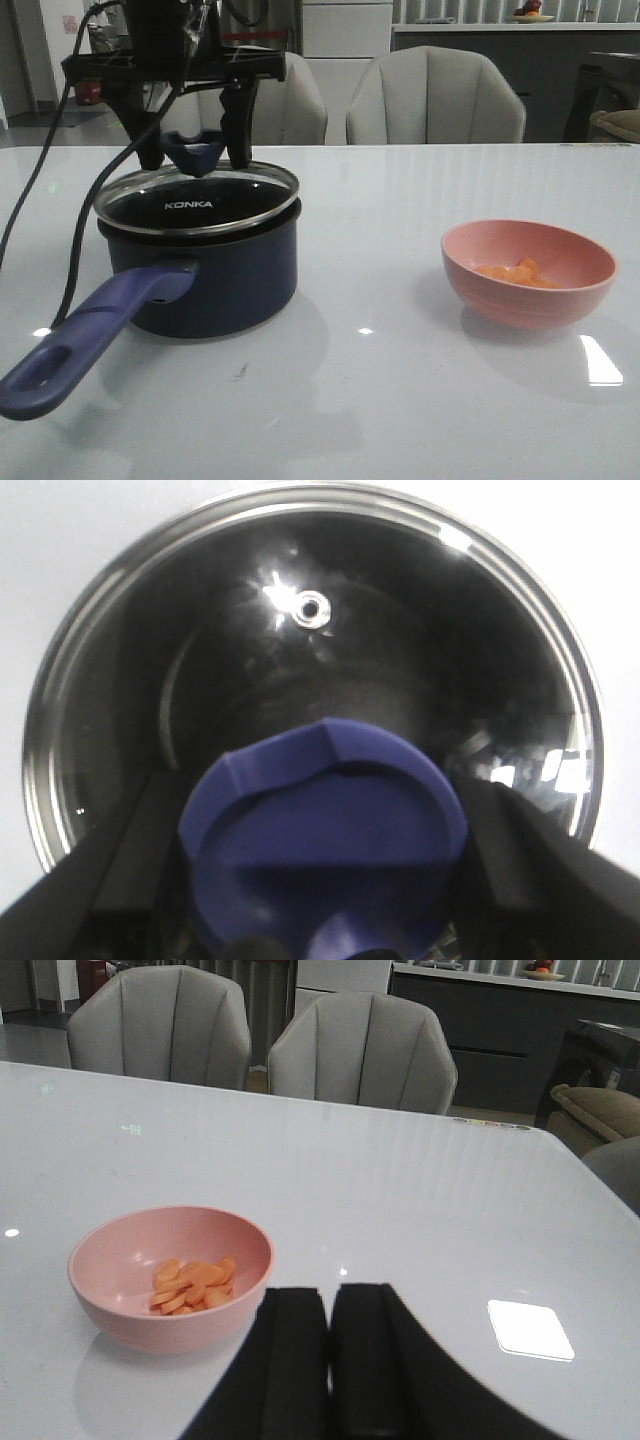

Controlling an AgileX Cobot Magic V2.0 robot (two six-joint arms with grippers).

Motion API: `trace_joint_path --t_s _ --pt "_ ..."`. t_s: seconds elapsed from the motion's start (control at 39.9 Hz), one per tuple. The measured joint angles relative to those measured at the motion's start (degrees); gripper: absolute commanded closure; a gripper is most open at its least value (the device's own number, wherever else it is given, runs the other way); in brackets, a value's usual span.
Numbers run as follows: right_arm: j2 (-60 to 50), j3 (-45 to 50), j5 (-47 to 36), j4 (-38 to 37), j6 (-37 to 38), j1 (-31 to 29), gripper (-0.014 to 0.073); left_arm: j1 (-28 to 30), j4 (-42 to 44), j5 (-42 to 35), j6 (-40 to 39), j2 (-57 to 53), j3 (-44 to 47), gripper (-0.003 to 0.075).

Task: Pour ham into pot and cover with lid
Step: 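Grasp the purple knob with the left gripper and lift the lid, then set the glass lid on the table beside the saucepan, left gripper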

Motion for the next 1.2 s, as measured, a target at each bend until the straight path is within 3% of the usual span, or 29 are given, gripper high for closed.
trace_joint_path --t_s 0.35,0.68,0.93,1.2 --pt "0.0 0.0 0.0 0.0 0.0 0.0 0.0434 4.0 0.5 0.4 5.9 -7.6 0.0 0.0512" --pt "0.0 0.0 0.0 0.0 0.0 0.0 0.0434 17.4 1.5 -0.1 12.3 -17.1 11.5 0.0512" --pt "0.0 0.0 0.0 0.0 0.0 0.0 0.0434 27.2 -1.0 -10.1 17.0 -20.8 26.8 0.0512" --pt "0.0 0.0 0.0 0.0 0.0 0.0 0.0434 30.1 -2.3 -20.4 18.8 -18.0 38.1 0.0512"
